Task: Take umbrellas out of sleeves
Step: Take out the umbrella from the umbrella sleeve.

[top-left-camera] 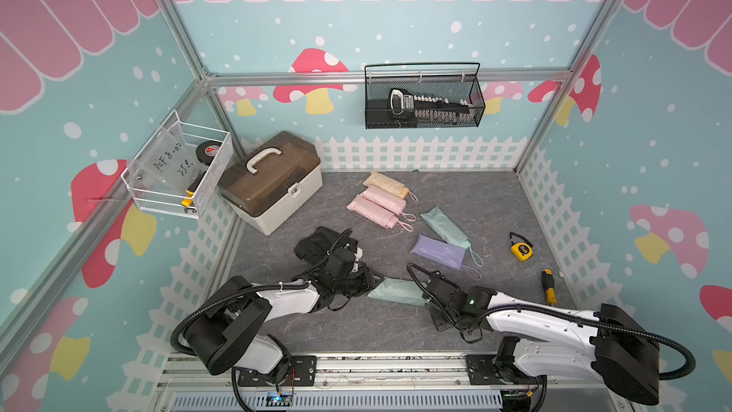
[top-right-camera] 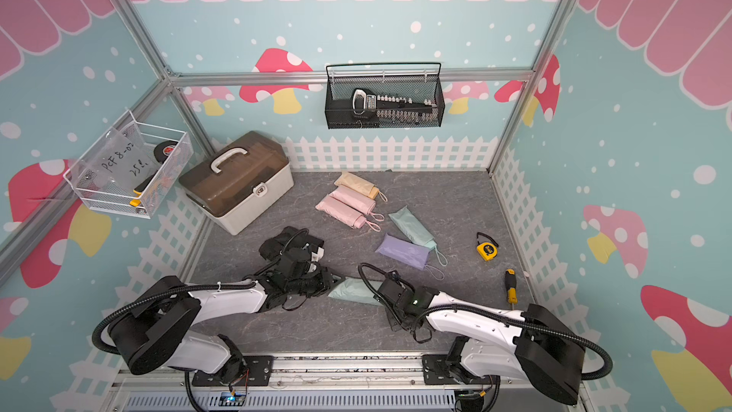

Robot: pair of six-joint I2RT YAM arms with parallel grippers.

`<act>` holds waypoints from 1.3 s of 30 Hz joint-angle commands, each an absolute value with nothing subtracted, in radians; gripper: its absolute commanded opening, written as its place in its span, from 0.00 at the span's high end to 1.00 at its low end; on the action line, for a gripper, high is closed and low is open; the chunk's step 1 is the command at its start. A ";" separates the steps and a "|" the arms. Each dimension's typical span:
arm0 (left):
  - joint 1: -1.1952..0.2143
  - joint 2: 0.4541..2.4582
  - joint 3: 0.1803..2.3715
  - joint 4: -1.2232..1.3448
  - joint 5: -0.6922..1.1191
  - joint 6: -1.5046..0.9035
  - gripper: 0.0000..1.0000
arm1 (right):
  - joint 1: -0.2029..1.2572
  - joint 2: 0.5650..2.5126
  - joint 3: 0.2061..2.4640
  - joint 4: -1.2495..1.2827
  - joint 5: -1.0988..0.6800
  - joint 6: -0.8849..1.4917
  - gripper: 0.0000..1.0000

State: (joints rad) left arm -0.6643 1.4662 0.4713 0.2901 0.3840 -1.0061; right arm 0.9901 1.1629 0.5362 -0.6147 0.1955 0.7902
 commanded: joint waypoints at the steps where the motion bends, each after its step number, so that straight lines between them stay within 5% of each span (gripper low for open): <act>1: -0.670 1.465 0.470 0.337 0.403 -1.009 0.80 | 0.994 1.160 0.526 -0.611 0.198 0.800 0.98; 3: -0.670 1.452 0.478 0.303 0.395 -0.992 0.90 | 0.993 1.158 0.524 -0.610 0.198 0.801 0.98; 9: -0.670 1.401 0.508 0.159 0.348 -0.931 1.00 | 0.994 1.156 0.519 -0.604 0.198 0.804 0.98; 20: -0.652 1.303 0.586 -0.104 0.181 -0.791 1.00 | 0.994 1.067 0.531 -0.698 0.330 0.872 0.99; 39: -0.570 1.262 0.592 -0.179 0.181 -0.731 1.00 | 0.992 0.947 0.529 -0.801 0.451 0.914 1.00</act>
State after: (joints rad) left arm -0.5838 1.2819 0.5640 -0.1543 0.2123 -0.7513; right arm 0.9901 0.9615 0.5304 -0.7551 0.4072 0.8822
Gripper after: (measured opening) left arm 0.048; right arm 0.048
